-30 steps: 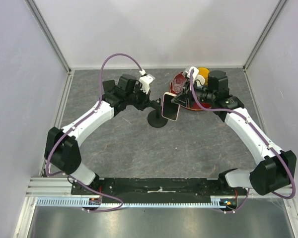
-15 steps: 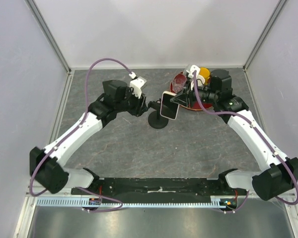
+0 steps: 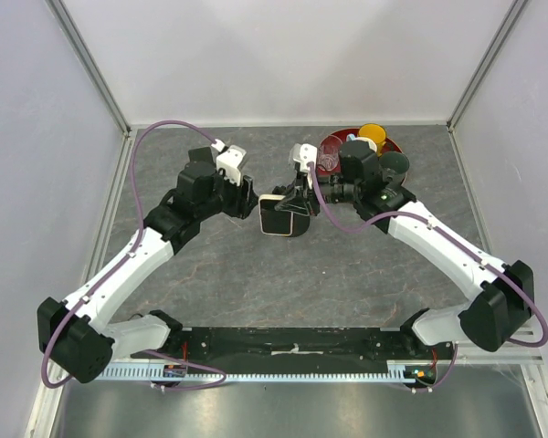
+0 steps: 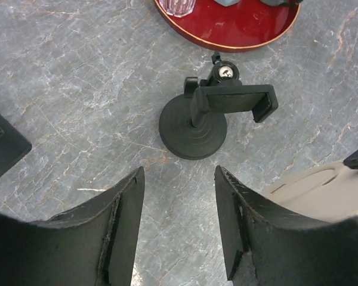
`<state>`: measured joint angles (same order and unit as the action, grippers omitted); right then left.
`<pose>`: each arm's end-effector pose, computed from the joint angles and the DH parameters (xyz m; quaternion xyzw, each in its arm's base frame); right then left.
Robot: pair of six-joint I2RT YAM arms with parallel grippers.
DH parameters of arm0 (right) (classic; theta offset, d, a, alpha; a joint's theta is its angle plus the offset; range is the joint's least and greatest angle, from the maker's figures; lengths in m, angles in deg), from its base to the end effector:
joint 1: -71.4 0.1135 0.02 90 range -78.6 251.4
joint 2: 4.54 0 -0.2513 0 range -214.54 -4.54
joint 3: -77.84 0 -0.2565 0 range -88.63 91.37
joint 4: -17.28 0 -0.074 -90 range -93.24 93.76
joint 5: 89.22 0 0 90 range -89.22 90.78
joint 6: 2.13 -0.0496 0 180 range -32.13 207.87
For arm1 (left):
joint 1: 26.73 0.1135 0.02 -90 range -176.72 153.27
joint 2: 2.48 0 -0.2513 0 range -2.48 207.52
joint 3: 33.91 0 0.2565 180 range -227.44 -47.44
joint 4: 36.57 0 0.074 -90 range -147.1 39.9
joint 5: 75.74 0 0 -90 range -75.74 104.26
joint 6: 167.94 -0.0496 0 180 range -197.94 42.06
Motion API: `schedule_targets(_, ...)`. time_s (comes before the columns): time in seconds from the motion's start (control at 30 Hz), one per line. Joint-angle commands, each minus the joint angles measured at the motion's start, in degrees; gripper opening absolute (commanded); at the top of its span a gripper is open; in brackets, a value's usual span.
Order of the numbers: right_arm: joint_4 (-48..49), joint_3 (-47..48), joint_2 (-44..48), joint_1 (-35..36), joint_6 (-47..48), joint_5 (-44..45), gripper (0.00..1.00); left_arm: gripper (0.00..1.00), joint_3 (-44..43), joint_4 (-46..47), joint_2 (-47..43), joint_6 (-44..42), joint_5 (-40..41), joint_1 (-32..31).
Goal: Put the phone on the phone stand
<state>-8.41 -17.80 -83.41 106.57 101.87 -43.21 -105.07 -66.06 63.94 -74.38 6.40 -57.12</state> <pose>0.2497 0.2181 0.3467 -0.5112 0.6024 0.3994 0.4651 0.2441 -0.1510 0.3135 0.2309 0.8087 -0.2122 0.4976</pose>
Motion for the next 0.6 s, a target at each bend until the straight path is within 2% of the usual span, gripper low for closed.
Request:
schedule_targets(0.0, 17.6, -3.1, 0.8, 0.1, 2.8, -3.0, 0.0, 0.58, -0.5, 2.9, -0.6, 3.6, 0.4, 1.5)
schedule_targets(0.3, 17.6, -2.3, -3.8, -0.5, 8.5, -2.4, 0.0, 0.59, -0.2, 3.7, -1.4, 6.0, -2.9, 4.6)
schedule_targets(0.57, 18.2, -1.2, -7.0, -4.7, 8.8, -7.3, 0.0, 0.6, -0.2, 4.3, -1.1, 7.8, -5.7, 8.0)
